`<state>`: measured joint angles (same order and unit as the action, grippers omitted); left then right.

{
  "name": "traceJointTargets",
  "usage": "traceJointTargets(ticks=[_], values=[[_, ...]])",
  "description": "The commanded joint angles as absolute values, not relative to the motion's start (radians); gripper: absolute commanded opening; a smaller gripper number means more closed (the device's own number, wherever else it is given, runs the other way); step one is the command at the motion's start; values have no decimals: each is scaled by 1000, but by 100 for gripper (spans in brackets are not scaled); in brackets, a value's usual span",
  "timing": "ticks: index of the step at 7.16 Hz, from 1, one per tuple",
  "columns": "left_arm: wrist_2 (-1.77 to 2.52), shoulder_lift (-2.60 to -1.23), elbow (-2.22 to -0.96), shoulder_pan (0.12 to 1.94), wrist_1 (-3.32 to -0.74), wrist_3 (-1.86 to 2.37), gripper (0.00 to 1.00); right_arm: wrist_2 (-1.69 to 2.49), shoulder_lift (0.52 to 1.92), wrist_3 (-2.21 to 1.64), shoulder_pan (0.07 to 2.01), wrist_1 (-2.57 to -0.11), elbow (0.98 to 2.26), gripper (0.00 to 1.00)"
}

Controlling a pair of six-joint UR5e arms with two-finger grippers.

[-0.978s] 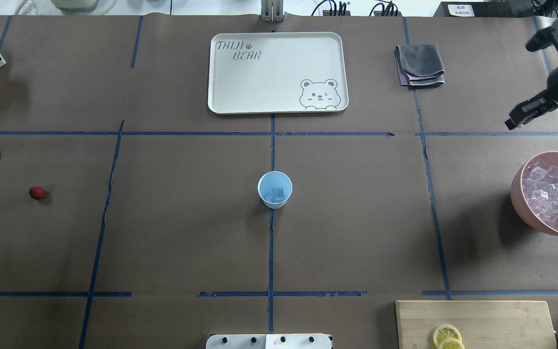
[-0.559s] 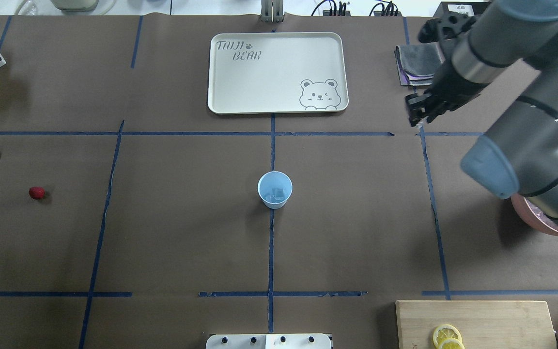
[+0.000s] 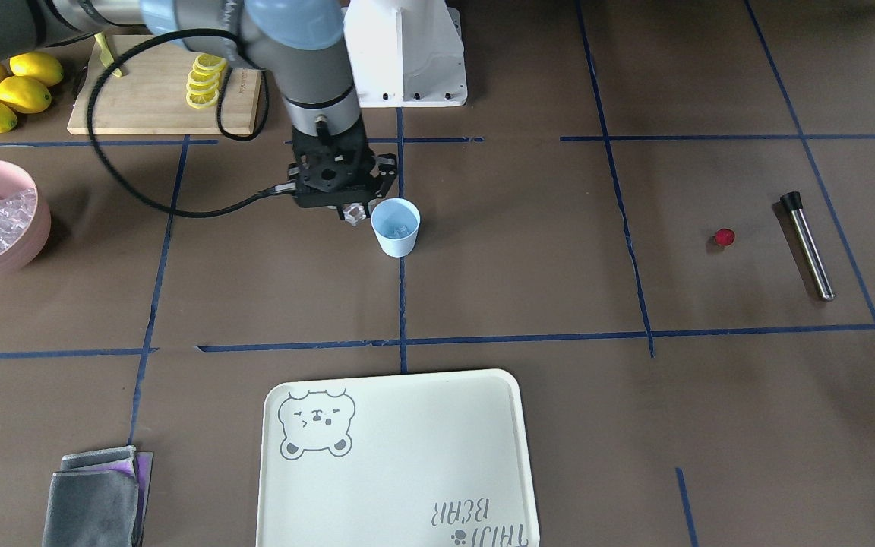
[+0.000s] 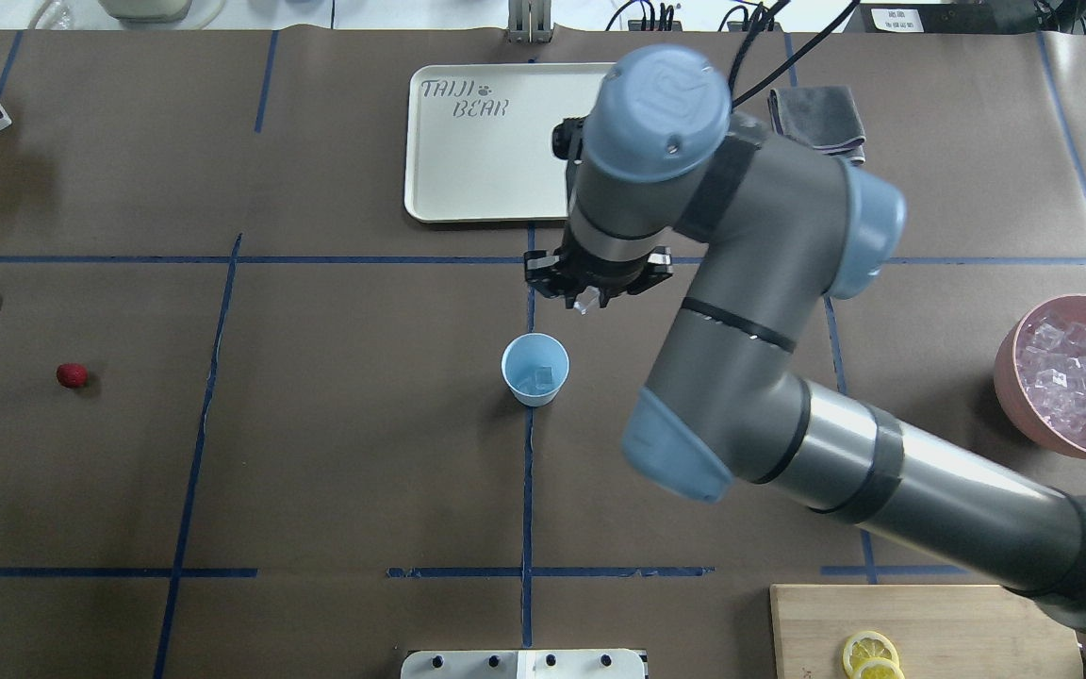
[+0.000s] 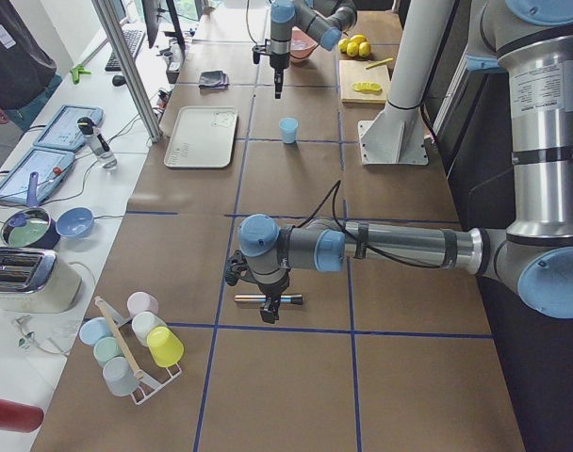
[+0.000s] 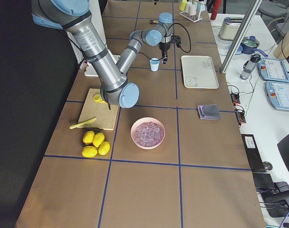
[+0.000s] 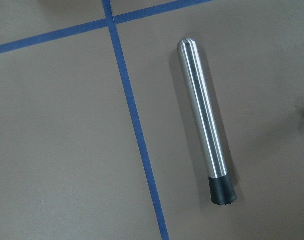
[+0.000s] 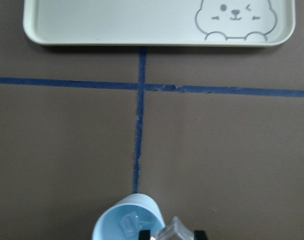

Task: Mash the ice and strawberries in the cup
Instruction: 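Carry the third ice cube with the right gripper over the cup, then open the right gripper to drop the ice cube into the cup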

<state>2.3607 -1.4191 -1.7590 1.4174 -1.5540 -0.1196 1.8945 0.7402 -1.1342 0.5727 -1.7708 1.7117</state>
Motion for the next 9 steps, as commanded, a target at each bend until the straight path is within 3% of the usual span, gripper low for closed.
traceJointTargets(ticks=[1,3,4,5,9], values=[[2361,-1419,-1758,1417,-1554,-120,100,1827,664,-1207,497,-1767,1617,0],[2361,-1419,-1756,1410,-1554,-120,100,1827,702,-1207,494,-1767,1620,0],[2361,-1419,-1756,1404,-1554,-120,100,1827,701,-1206,489,-1767,1617,17],[2361,-1419,-1755,1404,-1554,-120,100,1824,703,-1209,482,-1766,1621,98],[2361,-1420,-1764,1404,-1552,-124,100,1835,703,-1189,511,-1767,1647,99]])
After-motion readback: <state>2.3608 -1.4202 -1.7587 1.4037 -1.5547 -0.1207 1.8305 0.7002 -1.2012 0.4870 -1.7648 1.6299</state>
